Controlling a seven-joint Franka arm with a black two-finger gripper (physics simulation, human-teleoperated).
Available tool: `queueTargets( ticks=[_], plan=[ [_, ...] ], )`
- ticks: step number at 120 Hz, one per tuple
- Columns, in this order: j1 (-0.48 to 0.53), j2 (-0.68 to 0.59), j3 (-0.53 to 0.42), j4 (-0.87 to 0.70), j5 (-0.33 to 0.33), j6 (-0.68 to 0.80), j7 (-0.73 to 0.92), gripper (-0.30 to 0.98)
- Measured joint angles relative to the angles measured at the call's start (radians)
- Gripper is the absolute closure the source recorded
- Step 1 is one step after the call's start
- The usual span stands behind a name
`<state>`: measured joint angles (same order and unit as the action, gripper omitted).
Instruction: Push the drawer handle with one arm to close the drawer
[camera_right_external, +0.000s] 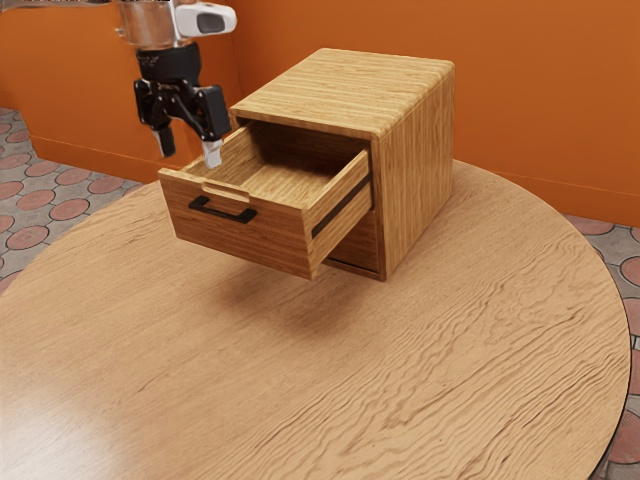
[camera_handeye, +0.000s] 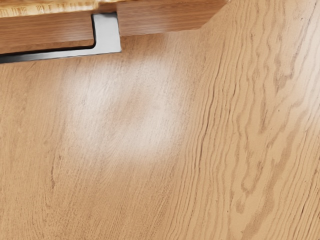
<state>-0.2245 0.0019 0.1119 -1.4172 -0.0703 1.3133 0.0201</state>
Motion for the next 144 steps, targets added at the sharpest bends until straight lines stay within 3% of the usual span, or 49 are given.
queueTargets(
  ticks=[8,13,29,53,84,144],
  plan=[
    [-0.024,-0.020,0.005,-0.046,0.003,0.020,-0.003,0.00],
    [-0.034,-0.094,0.006,-0.155,0.006,0.052,-0.005,0.00],
    [0.109,-0.324,-0.001,-0.469,0.033,0.137,-0.014,0.00],
    [0.124,-0.397,-0.032,-0.670,0.124,0.252,-0.026,0.13],
    [0.125,-0.274,-0.034,-0.667,0.141,0.425,-0.056,0.39],
    [0.126,-0.086,-0.041,-0.522,0.129,0.573,-0.094,0.60]
  ],
)
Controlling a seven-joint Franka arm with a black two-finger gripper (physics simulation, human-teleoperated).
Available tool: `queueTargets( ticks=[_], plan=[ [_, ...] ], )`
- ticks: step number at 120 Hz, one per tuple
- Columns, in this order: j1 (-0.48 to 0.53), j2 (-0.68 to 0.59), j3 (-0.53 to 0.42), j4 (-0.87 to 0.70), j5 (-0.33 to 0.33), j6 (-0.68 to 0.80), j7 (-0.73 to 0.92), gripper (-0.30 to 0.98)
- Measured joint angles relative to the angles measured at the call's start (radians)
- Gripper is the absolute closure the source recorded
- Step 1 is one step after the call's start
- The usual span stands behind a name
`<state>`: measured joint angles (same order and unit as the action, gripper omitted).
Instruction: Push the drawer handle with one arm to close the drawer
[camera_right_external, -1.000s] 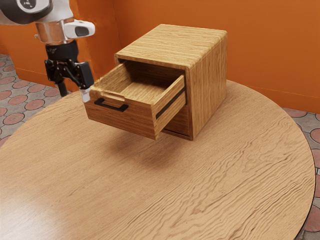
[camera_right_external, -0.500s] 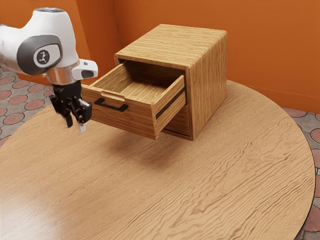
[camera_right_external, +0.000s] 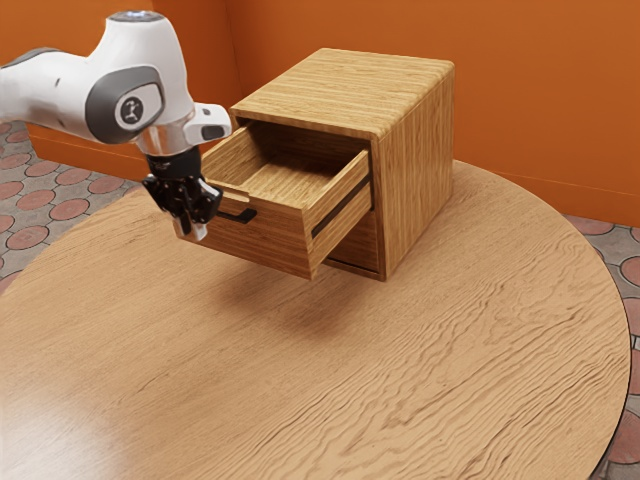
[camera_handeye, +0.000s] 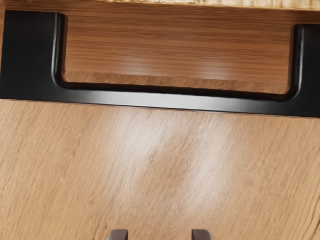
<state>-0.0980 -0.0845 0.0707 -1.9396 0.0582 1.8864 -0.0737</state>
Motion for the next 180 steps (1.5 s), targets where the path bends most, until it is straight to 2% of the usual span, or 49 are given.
queueTargets(
  ticks=[65,142,180],
  plan=[
    [-0.002,0.161,-0.006,0.163,-0.015,0.042,-0.007,0.66],
    [0.037,0.425,-0.012,0.493,-0.039,0.057,0.037,0.68],
    [0.064,0.540,-0.053,0.625,-0.036,0.139,0.060,0.67]
  ],
)
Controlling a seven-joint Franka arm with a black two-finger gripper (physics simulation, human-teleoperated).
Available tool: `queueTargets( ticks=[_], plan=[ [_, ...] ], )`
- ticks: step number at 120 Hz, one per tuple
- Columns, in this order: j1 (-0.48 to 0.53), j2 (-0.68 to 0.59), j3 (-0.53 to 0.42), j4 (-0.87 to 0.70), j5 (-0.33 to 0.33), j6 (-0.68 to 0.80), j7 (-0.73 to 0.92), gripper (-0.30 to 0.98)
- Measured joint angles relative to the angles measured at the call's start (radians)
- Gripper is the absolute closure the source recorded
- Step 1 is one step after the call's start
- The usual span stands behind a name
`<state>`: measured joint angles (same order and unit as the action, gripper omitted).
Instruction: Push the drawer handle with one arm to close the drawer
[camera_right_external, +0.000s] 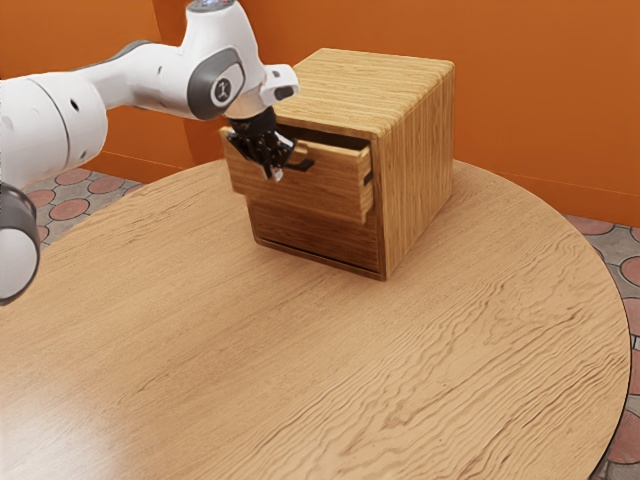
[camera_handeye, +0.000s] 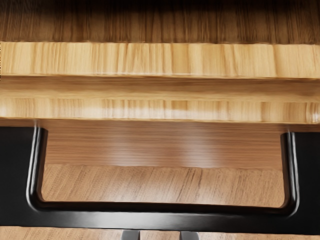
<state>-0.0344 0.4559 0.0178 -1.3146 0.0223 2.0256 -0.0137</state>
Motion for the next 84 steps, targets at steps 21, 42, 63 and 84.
queueTargets(
  ticks=[21,42,63,84],
  plan=[
    [0.011,0.045,-0.012,0.061,0.000,0.064,0.016,0.67],
    [0.023,0.085,-0.015,0.115,0.002,0.093,0.030,0.67],
    [-0.011,-0.401,-0.087,-0.512,-0.039,0.076,-0.006,0.58],
    [-0.019,-0.689,-0.152,-0.651,-0.088,-0.114,-0.070,0.28]
  ],
)
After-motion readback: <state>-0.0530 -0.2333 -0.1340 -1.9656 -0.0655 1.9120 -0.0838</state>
